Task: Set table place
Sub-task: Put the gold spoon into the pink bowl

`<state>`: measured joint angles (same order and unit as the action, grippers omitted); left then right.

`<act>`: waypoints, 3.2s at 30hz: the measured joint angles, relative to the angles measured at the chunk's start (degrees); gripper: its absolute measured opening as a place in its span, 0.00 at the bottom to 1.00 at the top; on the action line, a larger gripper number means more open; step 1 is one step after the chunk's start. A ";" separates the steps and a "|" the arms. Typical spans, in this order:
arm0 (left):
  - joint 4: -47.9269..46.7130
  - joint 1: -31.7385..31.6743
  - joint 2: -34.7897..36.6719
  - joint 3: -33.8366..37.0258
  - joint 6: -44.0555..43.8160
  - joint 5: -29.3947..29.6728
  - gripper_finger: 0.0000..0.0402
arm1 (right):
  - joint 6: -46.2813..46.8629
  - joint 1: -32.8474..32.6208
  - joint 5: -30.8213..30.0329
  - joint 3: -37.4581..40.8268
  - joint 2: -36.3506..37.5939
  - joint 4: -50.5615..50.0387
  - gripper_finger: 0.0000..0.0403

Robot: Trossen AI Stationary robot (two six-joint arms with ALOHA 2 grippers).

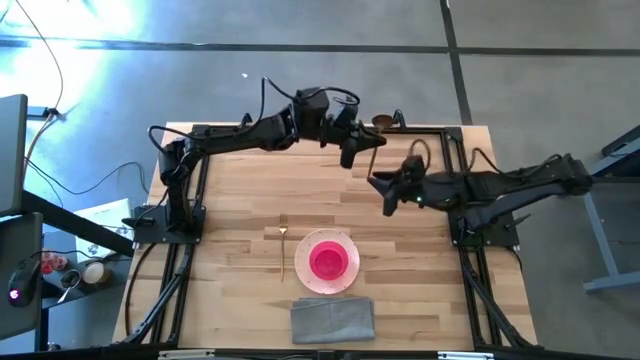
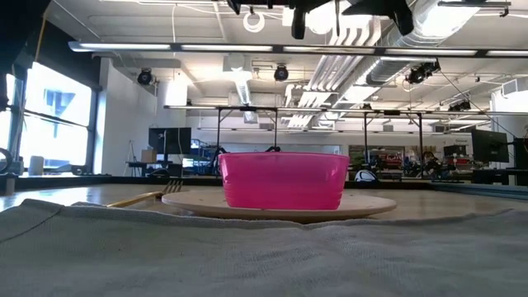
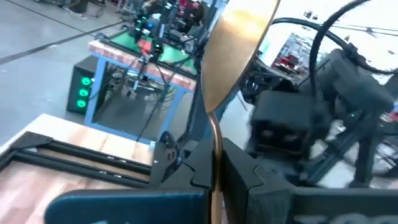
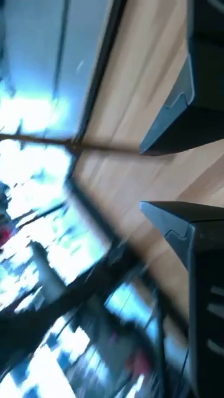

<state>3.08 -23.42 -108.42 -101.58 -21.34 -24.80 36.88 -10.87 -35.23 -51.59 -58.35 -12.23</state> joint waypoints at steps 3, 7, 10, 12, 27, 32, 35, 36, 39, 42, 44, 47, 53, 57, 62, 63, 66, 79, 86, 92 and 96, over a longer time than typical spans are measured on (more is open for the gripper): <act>0.56 0.07 0.00 0.00 0.07 0.38 0.00 | -4.07 0.83 1.27 1.64 0.79 5.43 0.30; 0.61 0.17 0.00 0.00 0.30 0.45 0.00 | -4.86 3.13 3.19 1.79 0.28 5.81 0.30; 0.63 0.07 -0.02 0.04 0.29 0.48 0.00 | -7.25 5.41 5.02 1.86 -0.83 6.08 0.30; 0.74 0.00 -0.02 0.04 0.31 0.73 0.00 | -7.66 7.27 6.88 1.86 -1.09 6.49 0.30; 0.17 -0.15 -0.02 -0.02 -0.02 -0.06 0.00 | -2.65 3.26 3.67 -8.84 0.92 -18.87 0.30; 0.32 -0.20 -0.02 -0.02 -0.04 -0.06 0.00 | -3.11 5.24 2.84 -7.15 0.71 -18.19 0.30; 0.32 -0.20 -0.02 -0.02 -0.11 -0.06 0.00 | -6.08 7.45 5.83 -6.04 -0.11 -13.86 0.30; 0.30 -0.20 -0.02 -0.02 -0.11 -0.06 0.00 | -7.31 8.25 7.41 -5.84 -0.47 -12.09 0.30; 0.13 -0.20 0.00 -0.02 -0.15 -0.32 0.00 | -9.86 10.70 12.28 -5.64 -1.68 -8.47 0.30; 0.23 -0.20 0.00 -0.02 -0.17 -0.01 0.00 | -10.64 12.44 17.67 -5.64 -2.87 -5.51 0.30; 0.15 -0.20 0.00 -0.02 -0.21 -0.04 0.00 | -11.29 13.08 21.00 -5.65 -3.20 -3.76 0.30; -0.02 -0.15 0.00 -0.02 -0.31 -0.26 0.00 | -11.90 13.22 22.91 -5.66 -3.19 -3.00 0.30; 0.09 -0.17 0.00 -0.02 -0.39 0.05 0.00 | -14.88 14.73 22.09 -5.66 -3.63 -2.59 0.29; -0.29 -0.20 0.00 -0.02 -1.05 -0.12 0.00 | -14.42 15.52 25.36 -5.66 -4.19 -2.98 0.14; -0.30 -0.08 0.04 -0.01 -0.58 -0.25 0.00 | -13.40 15.34 26.39 -5.66 -3.97 -4.03 0.03; -0.33 -0.09 0.04 -0.01 -0.54 -0.26 0.00 | -13.41 15.37 26.46 -5.66 -3.84 -4.78 0.02; -0.50 -0.15 0.00 0.00 -0.95 -2.95 0.03 | -14.07 15.33 26.19 -5.78 -3.26 -7.84 0.01; -33.56 4.16 9.50 -0.18 9.48 -4.91 0.44 | -15.25 25.35 21.24 -6.15 5.72 -41.56 0.00; -50.13 8.38 16.05 -0.04 12.52 20.42 0.50 | -13.48 27.91 28.11 -7.86 6.31 -52.20 0.00; -66.74 9.14 20.38 0.02 4.78 42.06 0.50 | -12.17 22.02 39.41 -7.96 -2.22 -49.15 0.00; -74.60 9.28 23.79 -0.11 0.67 46.84 0.50 | -11.87 14.93 45.17 -9.54 -13.35 -49.83 0.00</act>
<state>-71.53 -14.14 -84.63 -101.69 -20.67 22.04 25.01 4.06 9.94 -61.13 -71.70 -62.06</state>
